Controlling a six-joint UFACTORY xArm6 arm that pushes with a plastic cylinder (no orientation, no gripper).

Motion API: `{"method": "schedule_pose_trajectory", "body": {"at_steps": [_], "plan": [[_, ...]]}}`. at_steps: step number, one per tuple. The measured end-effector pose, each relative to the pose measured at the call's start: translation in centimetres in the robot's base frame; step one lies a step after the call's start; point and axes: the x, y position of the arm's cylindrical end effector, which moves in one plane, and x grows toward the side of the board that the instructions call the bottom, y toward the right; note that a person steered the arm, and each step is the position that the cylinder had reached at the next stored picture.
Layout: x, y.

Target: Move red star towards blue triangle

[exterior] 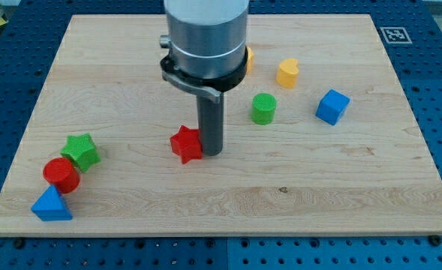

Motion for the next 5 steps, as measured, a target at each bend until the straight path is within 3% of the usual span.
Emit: {"method": "schedule_pose_trajectory", "body": {"at_steps": [3, 5], "plan": [[-2.6, 1.1], [-2.1, -4.5]]}}
